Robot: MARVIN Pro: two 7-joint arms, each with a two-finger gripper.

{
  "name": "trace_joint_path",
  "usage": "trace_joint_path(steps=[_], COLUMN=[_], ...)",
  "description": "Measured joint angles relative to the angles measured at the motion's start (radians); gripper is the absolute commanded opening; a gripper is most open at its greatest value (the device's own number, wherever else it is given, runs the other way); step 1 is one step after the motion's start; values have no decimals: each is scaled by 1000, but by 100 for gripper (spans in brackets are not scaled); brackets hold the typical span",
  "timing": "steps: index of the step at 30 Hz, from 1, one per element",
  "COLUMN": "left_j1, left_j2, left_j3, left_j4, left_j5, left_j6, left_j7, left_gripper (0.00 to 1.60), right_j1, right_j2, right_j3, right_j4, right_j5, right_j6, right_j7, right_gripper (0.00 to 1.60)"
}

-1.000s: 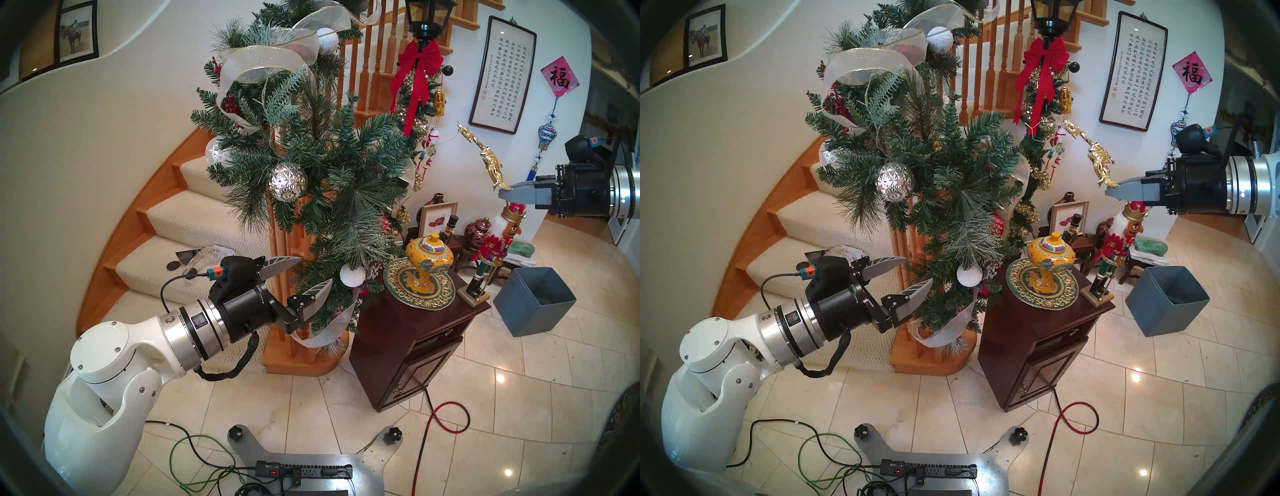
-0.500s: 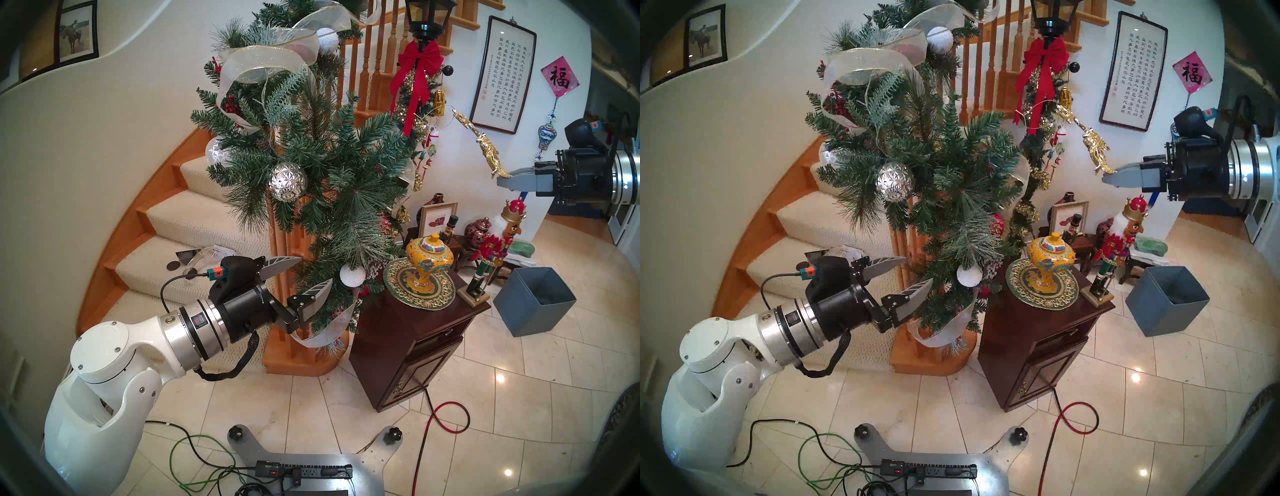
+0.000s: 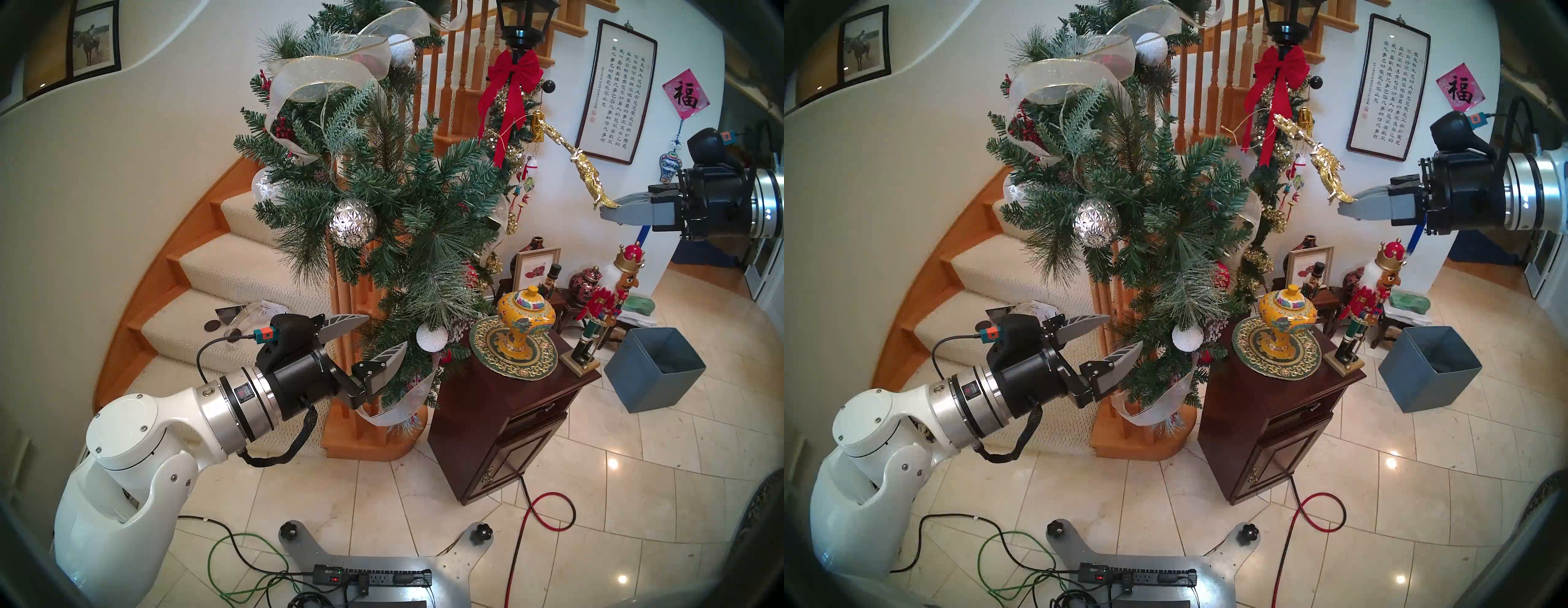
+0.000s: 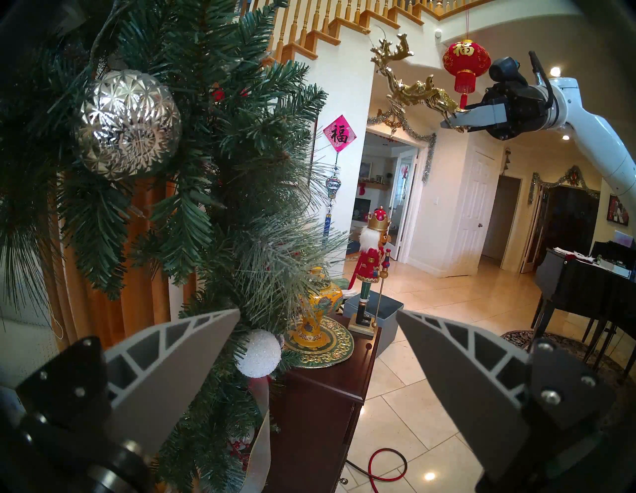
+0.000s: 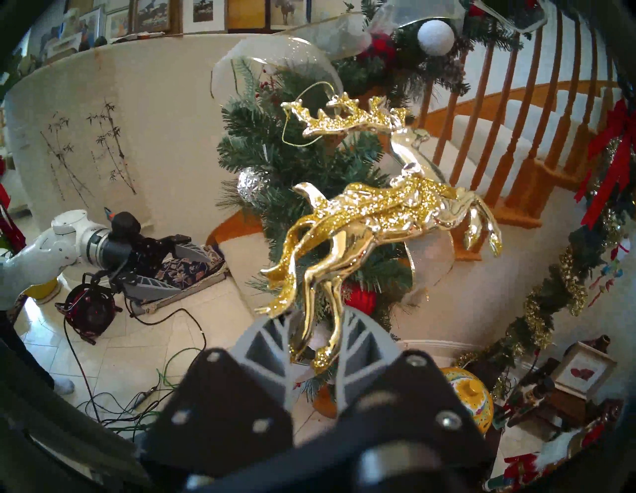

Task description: Hang the ornament onto the Christmas-tree-style decoration

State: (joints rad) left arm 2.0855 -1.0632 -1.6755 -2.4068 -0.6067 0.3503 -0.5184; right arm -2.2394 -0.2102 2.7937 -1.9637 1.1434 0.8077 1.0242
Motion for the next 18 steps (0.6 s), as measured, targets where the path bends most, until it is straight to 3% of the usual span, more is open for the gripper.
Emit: trace_joint_path(steps=[18], left_j1=[0], left_j2=[0], left_j3=[0], left_j4=[0], left_j5=[0], left_j6=[0], left_j7=[0], left_gripper=[160], right_j1=[-15], right_j2=[57], right_j3=[27], right_j4=[1], right_j5=[38], right_j6=[-19], right_j7=[18], right_gripper=[0])
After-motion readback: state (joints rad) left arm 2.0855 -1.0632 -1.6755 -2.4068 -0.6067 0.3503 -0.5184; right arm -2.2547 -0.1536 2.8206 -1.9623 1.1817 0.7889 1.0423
